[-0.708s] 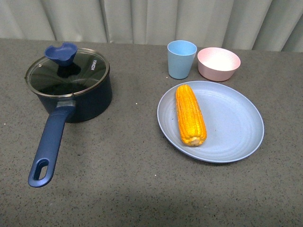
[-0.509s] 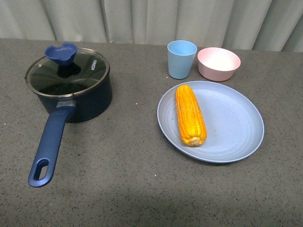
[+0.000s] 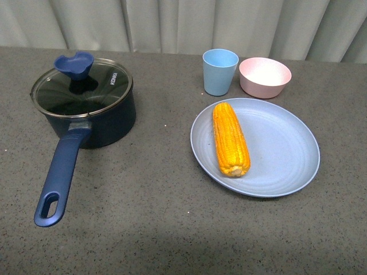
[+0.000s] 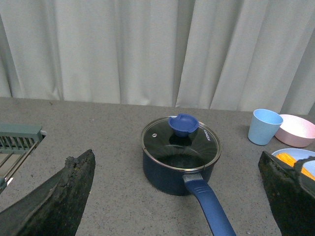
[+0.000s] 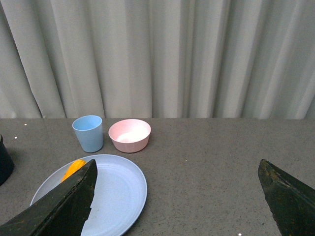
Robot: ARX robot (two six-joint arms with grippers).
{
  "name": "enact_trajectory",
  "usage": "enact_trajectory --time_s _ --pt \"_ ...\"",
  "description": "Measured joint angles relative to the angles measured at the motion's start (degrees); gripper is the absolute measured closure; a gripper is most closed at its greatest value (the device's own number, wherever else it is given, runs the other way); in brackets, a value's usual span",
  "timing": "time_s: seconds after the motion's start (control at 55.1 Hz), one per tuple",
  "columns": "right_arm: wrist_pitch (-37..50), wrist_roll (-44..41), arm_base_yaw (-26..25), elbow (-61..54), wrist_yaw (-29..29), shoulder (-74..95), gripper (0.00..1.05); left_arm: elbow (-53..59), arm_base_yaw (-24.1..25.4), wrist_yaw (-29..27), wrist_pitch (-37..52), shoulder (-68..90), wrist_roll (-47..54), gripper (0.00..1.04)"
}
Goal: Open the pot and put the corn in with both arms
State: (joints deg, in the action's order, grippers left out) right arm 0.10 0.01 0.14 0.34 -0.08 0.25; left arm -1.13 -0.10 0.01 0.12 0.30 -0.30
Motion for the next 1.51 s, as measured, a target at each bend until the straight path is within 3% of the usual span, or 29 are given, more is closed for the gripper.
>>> enact_trajectory --time_s 1.126,1.217,1.38,1.508 --pt "0.0 0.0 0.0 0.0 0.0 0.0 0.09 0.0 0.0 0.0 0.0 0.0 0.0 0.06" --pt "0.0 0.0 0.0 0.0 0.0 0.0 0.09 -1.0 -2.5 -9.6 -2.4 4.2 -2.6 0.06" --pt "0.0 0.0 0.0 0.0 0.0 0.0 0.09 -1.8 -5.5 -10.3 10.7 20.8 -5.7 0.06" --pt "0.0 0.0 0.0 0.0 0.0 0.0 0.09 -5.9 -6.0 -9.9 31.4 42.7 -7.6 0.06"
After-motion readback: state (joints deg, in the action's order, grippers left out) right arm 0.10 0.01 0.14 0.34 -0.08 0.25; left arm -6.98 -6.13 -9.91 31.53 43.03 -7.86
